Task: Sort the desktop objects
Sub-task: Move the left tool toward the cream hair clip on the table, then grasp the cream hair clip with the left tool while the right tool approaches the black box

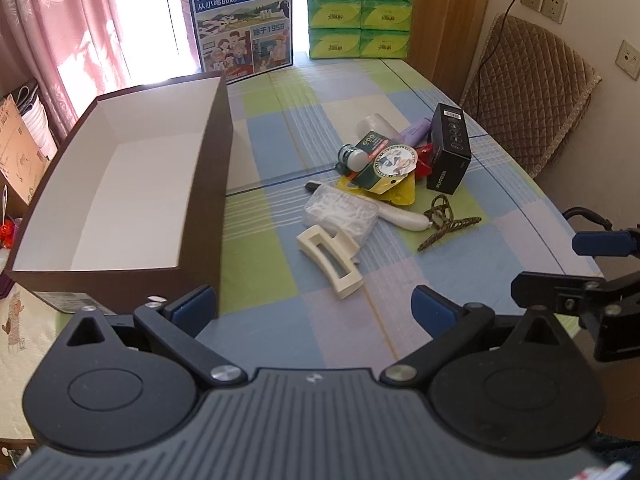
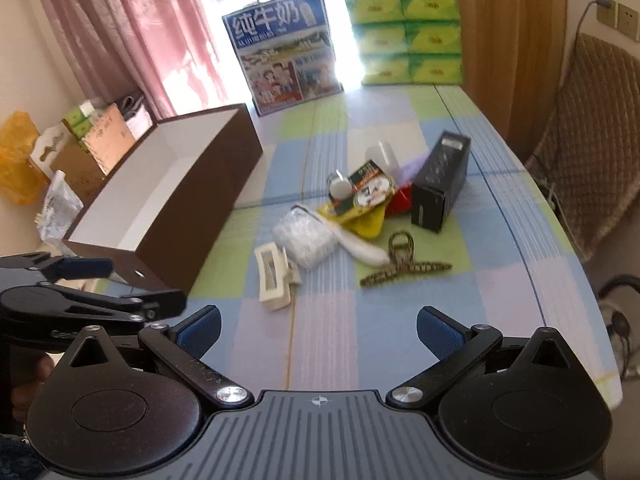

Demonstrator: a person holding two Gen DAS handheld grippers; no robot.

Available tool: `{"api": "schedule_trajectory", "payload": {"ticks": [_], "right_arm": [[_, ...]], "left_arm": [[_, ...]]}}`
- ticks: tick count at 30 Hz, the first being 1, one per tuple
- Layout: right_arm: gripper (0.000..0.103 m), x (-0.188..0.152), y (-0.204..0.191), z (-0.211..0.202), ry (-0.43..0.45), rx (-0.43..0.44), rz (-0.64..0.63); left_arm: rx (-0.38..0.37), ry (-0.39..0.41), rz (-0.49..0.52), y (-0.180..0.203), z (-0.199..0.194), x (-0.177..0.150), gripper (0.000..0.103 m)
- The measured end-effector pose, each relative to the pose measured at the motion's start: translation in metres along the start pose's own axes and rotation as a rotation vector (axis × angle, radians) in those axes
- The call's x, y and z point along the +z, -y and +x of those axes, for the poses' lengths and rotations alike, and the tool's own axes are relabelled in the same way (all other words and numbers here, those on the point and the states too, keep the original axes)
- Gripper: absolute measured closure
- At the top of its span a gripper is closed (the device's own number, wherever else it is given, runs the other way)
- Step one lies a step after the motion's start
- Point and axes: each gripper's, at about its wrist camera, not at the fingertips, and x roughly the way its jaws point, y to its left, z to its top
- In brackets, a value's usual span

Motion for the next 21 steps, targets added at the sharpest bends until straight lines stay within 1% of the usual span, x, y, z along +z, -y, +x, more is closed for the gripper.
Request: {"api": "schedule_trajectory", "payload": {"ticks": [5,7,11,14,16,18,21], "right_arm": [[0.002,0.007,0.019,0.007,0.021,-0.023,-0.014],[0.002,0.009,0.025,0.012,0.015,-0.051,-0.041],[0.002,0.009,0.039,0.022,0.002,-0.068,-0.072],[0.002,0.011,0.05,0.032,0.008,-0.071,-0.089],[0.003,0.014,0.055,0.041,0.016,-0.081,-0.116],[0.015,0.017,0.059,0.049,0.012,-0.083,-0.135],[0.023,0.02,0.067,0.064,-0.008,-0.075,-0.135]], "left_arm": [[0.009,-0.012,-0.029,0.008,0.018,0.005,0.001],[0.016,-0.021,-0.039,0.01,0.026,0.006,0.001],[0.028,-0.025,-0.048,0.016,0.039,0.01,0.003],[0.033,-0.025,-0.051,0.02,0.049,0.013,0.005],[0.038,-0.032,-0.05,0.022,0.058,0.015,0.008],[0.041,-0.037,-0.05,0.024,0.069,0.017,0.01],[0.049,-0.055,-0.059,0.024,0.084,0.02,0.012]]}}
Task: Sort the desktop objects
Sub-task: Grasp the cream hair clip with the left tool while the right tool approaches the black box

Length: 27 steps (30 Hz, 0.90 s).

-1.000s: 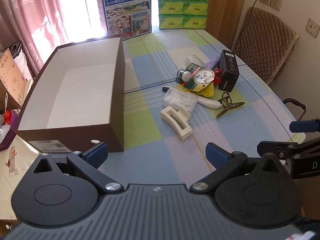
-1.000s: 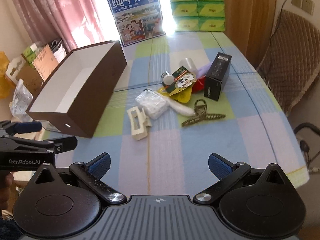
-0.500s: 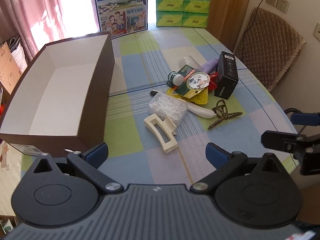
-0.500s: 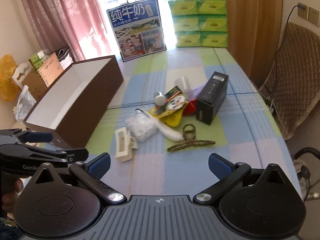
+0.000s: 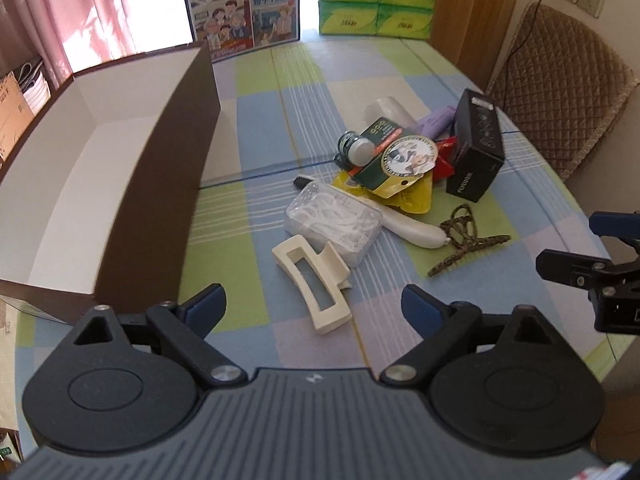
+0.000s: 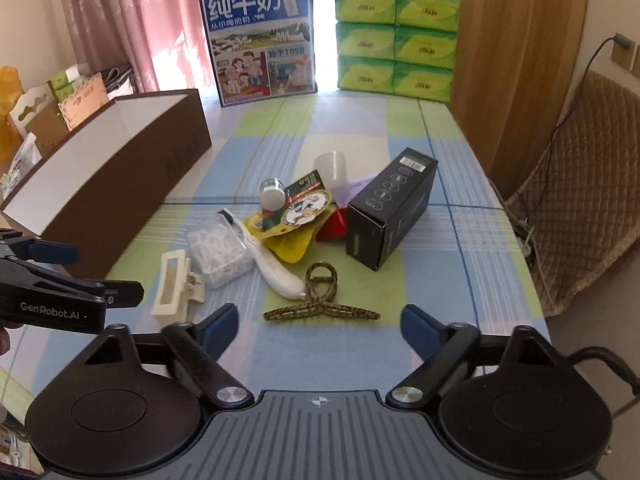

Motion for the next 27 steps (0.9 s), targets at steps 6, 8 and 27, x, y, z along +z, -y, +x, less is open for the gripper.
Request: {"api": "schedule_trajectory", "payload": {"ticks": [6,8,27], "right_arm": [[0.036,0.004,0.008,0.02,-0.02,0.03,-0.017],[0.037,0.005,0.01,0.025,-0.025,0.036,-0.02],[0.038,0.013,0.041,0.053,-0.076,0.044,0.003]], "left_arm": [[0.015,-0.017,-0.007,0.003,0.02,0.004,0.017],[0.014,-0.023,-0.01,0.004,0.026,0.005,0.021],[0.067,-0.115,-0.048,0.004,0.097,0.017,0.039]]}}
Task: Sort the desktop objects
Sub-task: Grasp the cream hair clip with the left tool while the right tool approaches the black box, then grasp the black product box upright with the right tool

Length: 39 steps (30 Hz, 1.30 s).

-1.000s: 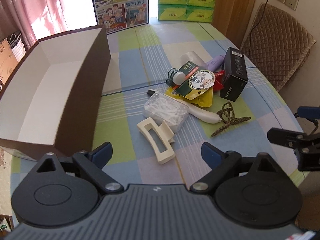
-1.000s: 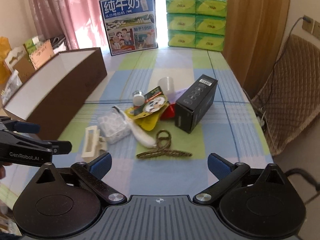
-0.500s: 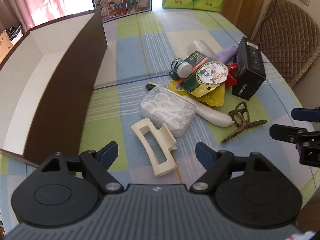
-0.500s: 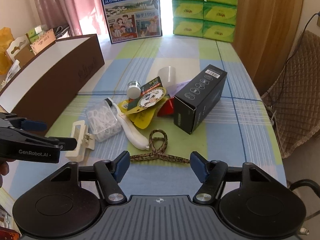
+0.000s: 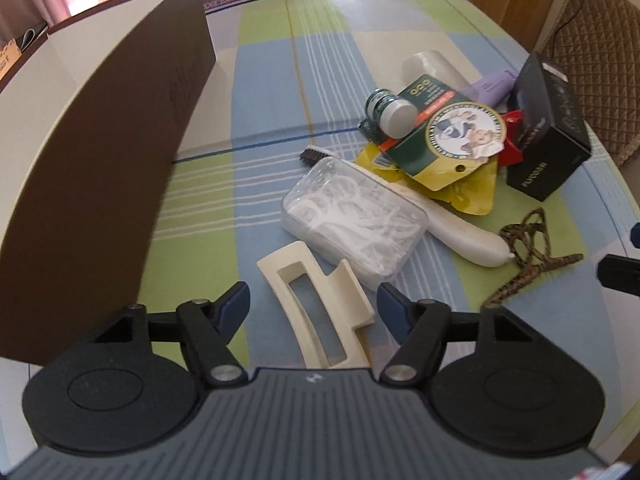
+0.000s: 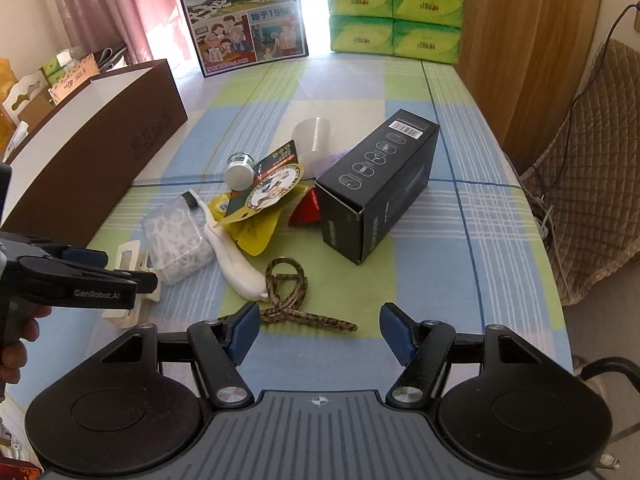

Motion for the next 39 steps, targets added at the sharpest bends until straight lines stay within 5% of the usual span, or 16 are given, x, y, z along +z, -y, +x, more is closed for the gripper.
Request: {"api": "schedule_trajectory", "payload": {"ticks": [7,18,25,29,39], "right_arm": [[0.038,0.015,0.009,0.003,0.025,0.001,0.014],[0.038,0.069,0.015,0.025,0.114,-0.045,0.076],[0.039,0.072,0.033,0.056,0.033,-0.068,0.065],[0.053,0.069,0.045,0.053,-0.012,-0.084,-0.008],[0.048,0.09,0.067,0.071,-0.023,-0.08,0.025]], "left_arm": [[-0.017,-0.008,-0.024,-0.001,0.012,0.001,0.061],[0.038,-0.008,-0.084,-0.013,0.013,0.001,0.062],[0.054,-0.018,-0.106,-0.013,0.014,0.002,0.061],[0.059,-0.023,-0.119,-0.013,0.014,0.001,0.061],[0.096,-0.032,-0.139,-0.011,0.021,0.006,0.058]]}}
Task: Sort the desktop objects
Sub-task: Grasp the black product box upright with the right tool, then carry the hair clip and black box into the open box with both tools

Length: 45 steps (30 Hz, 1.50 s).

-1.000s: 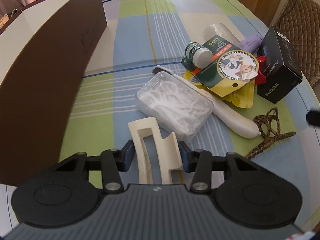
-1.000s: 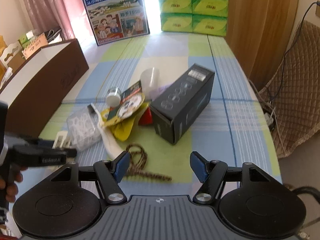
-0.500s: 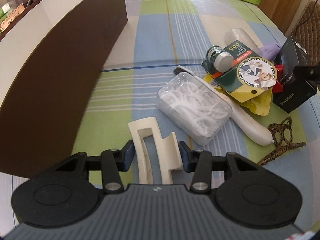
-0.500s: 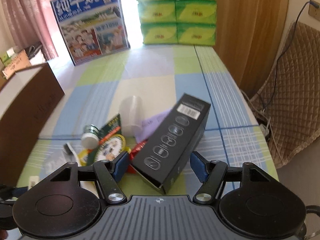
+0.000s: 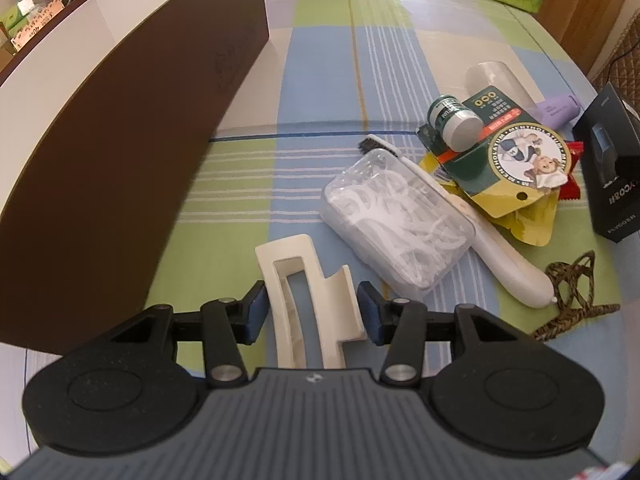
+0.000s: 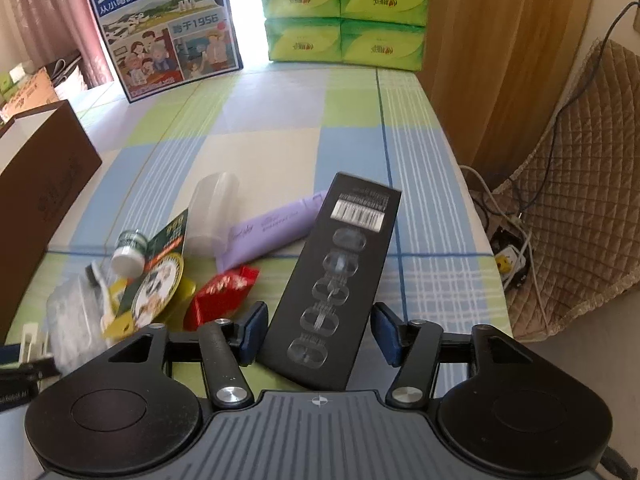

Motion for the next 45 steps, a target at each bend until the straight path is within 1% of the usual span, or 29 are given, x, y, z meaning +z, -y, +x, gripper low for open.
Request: {"api": "schedule_trajectory", "payload": {"ticks": [5,7,9,14,18,22,26,31,35,39,45], "right_arm": [[0.049,0.012,0.0,0.017,-0.013,-0.017,-0.031],[0.053,0.011,0.0,0.016,-0.016,-0.028,-0.069],[0.061,0.007,0.002,0.012,-0.013,-0.026,-0.101],[0.062,-0.014,0.011,-0.001,-0.029,0.029,-0.141],[0.062,-0.028,0.021,-0.017,-0.025,0.072,-0.118],[0.062,-0.033,0.022,-0.039,0.016,0.089,-0.124],[0.062,-0.032,0.01,-0.058,0.054,0.133,-0.127],[0.062,-0.036,-0.023,-0.077,0.074,0.195,-0.124],[0.062,-0.042,-0.06,-0.093,0.084,0.212,-0.11],[0.062,-0.044,-0.102,-0.108,0.091,0.227,-0.099],[0.062,-0.04,-0.176,-0.127,0.132,0.265,-0.109]], "left_arm": [[0.016,0.016,0.005,0.003,0.004,0.006,0.059],[0.028,0.018,0.017,0.005,0.004,0.007,0.06],[0.037,0.021,0.02,0.007,0.004,0.005,0.061],[0.026,0.011,-0.011,0.005,-0.001,-0.003,0.062],[0.002,0.005,-0.037,0.001,-0.01,-0.01,0.065],[0.003,0.016,-0.036,0.0,-0.024,-0.014,0.067],[-0.011,0.031,-0.014,0.002,-0.037,-0.015,0.067],[-0.07,0.071,0.023,-0.002,-0.058,-0.013,0.067],[-0.136,0.128,0.074,-0.014,-0.084,-0.006,0.067],[-0.207,0.195,0.104,-0.039,-0.111,0.004,0.067],[-0.252,0.282,0.104,-0.093,-0.146,0.021,0.067]]}}
